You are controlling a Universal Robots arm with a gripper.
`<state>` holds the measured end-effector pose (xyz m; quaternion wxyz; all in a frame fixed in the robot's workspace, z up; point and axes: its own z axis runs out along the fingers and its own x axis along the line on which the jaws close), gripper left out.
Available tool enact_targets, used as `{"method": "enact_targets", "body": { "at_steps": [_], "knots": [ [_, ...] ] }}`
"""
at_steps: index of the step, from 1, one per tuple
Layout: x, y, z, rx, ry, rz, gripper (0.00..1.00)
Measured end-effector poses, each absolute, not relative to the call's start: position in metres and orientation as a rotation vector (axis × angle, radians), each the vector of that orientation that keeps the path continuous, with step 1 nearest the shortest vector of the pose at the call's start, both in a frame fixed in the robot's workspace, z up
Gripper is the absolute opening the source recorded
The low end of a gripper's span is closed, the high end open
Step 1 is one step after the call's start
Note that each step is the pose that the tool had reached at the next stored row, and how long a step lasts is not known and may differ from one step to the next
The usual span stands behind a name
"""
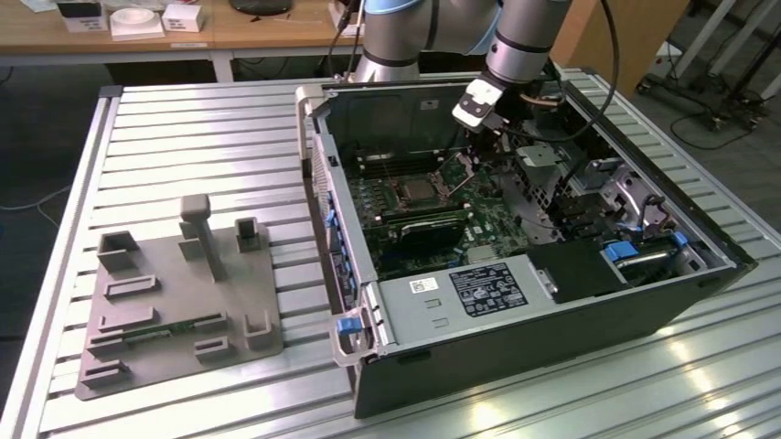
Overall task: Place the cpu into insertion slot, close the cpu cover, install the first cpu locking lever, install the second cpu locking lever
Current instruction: 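Close the cpu cover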
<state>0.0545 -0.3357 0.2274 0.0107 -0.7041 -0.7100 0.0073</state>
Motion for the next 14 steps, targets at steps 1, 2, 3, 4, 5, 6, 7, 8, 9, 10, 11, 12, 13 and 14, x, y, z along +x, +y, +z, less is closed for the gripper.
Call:
{"method": "enact_targets", "body": {
  "at_steps": [1, 2, 3, 4, 5, 6, 7, 8, 9, 10, 11, 12, 13, 14],
  "knots": [
    [0.0545, -0.3357, 0.2274, -2.197, -2.215, 0.023, 0.11],
    [0.0545, -0.3357, 0.2274, -2.197, -2.215, 0.023, 0.11],
    [0.0545, -0.3357, 0.2273, -2.197, -2.215, 0.023, 0.11],
    [0.0545, -0.3357, 0.2273, -2.197, -2.216, 0.023, 0.11],
    [0.0545, -0.3357, 0.2273, -2.197, -2.216, 0.023, 0.11],
    [0.0545, -0.3357, 0.2276, -2.197, -2.215, 0.023, 0.11],
    [0.0544, -0.3357, 0.2282, -2.197, -2.215, 0.023, 0.11],
    [0.0545, -0.3357, 0.2292, -2.196, -2.214, 0.024, 0.11],
    [0.0545, -0.3357, 0.2305, -2.196, -2.214, 0.025, 0.11],
    [0.0545, -0.3357, 0.2319, -2.195, -2.214, 0.026, 0.11],
    [0.0545, -0.3357, 0.233, -2.195, -2.213, 0.027, 0.11],
    [0.0545, -0.3357, 0.234, -2.194, -2.213, 0.028, 0.11],
    [0.0545, -0.3357, 0.2348, -2.193, -2.212, 0.031, 0.11],
    [0.0545, -0.3356, 0.235, -2.192, -2.21, 0.034, 0.11]
  ]
}}
